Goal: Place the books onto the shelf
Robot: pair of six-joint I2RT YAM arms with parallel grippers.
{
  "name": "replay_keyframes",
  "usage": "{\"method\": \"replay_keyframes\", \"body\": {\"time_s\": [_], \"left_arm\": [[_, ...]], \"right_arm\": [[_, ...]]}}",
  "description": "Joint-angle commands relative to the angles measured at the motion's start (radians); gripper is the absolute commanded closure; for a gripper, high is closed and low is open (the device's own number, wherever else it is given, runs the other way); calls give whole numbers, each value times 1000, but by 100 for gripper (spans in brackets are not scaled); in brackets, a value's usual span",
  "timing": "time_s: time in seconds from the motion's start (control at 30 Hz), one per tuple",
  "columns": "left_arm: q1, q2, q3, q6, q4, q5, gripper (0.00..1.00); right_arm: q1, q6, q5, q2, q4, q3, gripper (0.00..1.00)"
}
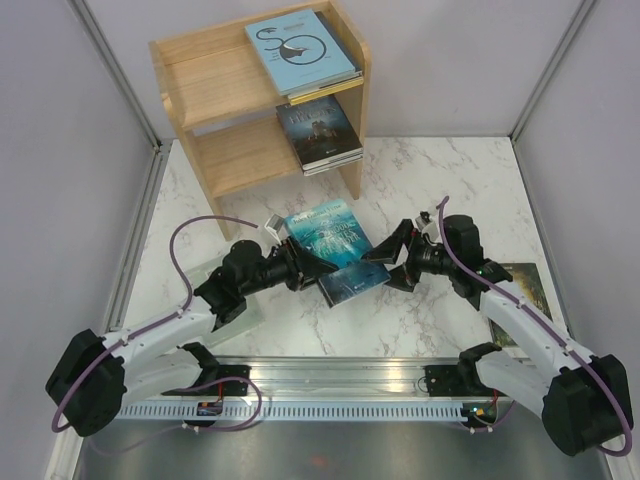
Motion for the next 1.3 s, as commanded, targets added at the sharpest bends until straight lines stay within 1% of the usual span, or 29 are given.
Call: {"method": "replay_keyframes", "body": {"time_s": [0.0, 0.03, 0.1, 0.13, 0.2, 0.23, 0.3, 0.43, 0.5, 0.6, 0.63, 0.67, 0.7, 0.73, 0.83, 0.87, 0.9, 0.93, 0.97, 1.0, 1.03, 1.07, 1.1, 1.13, 1.17, 1.27], "left_arm": [[4, -56, 66, -35, 169, -34, 98], [4, -56, 64, -42, 172, -34, 98], [4, -61, 58, -47, 178, -37, 98], [4, -64, 56, -47, 178, -41, 98], [6, -75, 50, -47, 175, -50, 98], [4, -78, 49, -50, 173, -58, 98], [4, -78, 46, -52, 173, -58, 98], [4, -66, 47, -56, 181, -52, 98], [4, -64, 50, -56, 178, -50, 98], [4, -58, 55, -62, 172, -52, 98], [4, -52, 58, -62, 167, -46, 98], [4, -46, 62, -61, 156, -41, 98], [6, -38, 76, -55, 149, -34, 98], [6, -30, 87, -36, 132, -24, 98], [4, -23, 142, 16, 38, -15, 97], [4, -24, 160, 34, 3, -12, 88], [7, -24, 203, 81, -93, -12, 83], [9, -26, 223, 108, -135, -12, 78], [12, -33, 243, 131, -187, -15, 60], [15, -41, 281, 154, -234, -20, 52], [16, -50, 296, 198, -314, -32, 48], [21, -59, 309, 220, -348, -40, 39], [27, -84, 329, 235, -370, -49, 34], [32, -95, 337, 266, -444, -64, 31], [35, -122, 351, 280, -469, -72, 28], [53, -162, 366, 320, -552, -93, 24]], "right_arm": [[20, 128, -26, -44, 160, -24, 3], [22, 157, -18, -59, 241, -37, 6], [36, 211, -11, -71, 310, -50, 13], [39, 271, -8, -76, 381, -59, 26], [53, 308, 0, -76, 427, -61, 39], [56, 329, 3, -75, 453, -55, 47], [68, 357, 5, -75, 490, -48, 49], [92, 411, 6, -64, 579, -38, 58], [100, 431, 11, -62, 614, -32, 60], [109, 484, 11, -52, 711, -38, 64], [115, 495, 9, -41, 767, -39, 66], [120, 504, 8, -35, 783, -39, 71], [129, 503, 6, -30, 788, -36, 82], [129, 495, 8, -24, 766, -27, 100], [131, 466, 20, -30, 727, -16, 100], [131, 460, 25, -30, 716, -13, 100], [131, 454, 29, -33, 708, -7, 100], [131, 448, 35, -33, 696, -2, 100], [131, 448, 48, -35, 693, 2, 100], [131, 448, 52, -33, 690, 14, 100], [131, 446, 57, -27, 690, 24, 100], [131, 448, 60, -22, 690, 36, 100], [131, 445, 62, -16, 690, 62, 100], [129, 445, 63, -3, 691, 76, 100], [129, 445, 65, 4, 693, 91, 100], [128, 448, 66, 36, 702, 154, 100]]}}
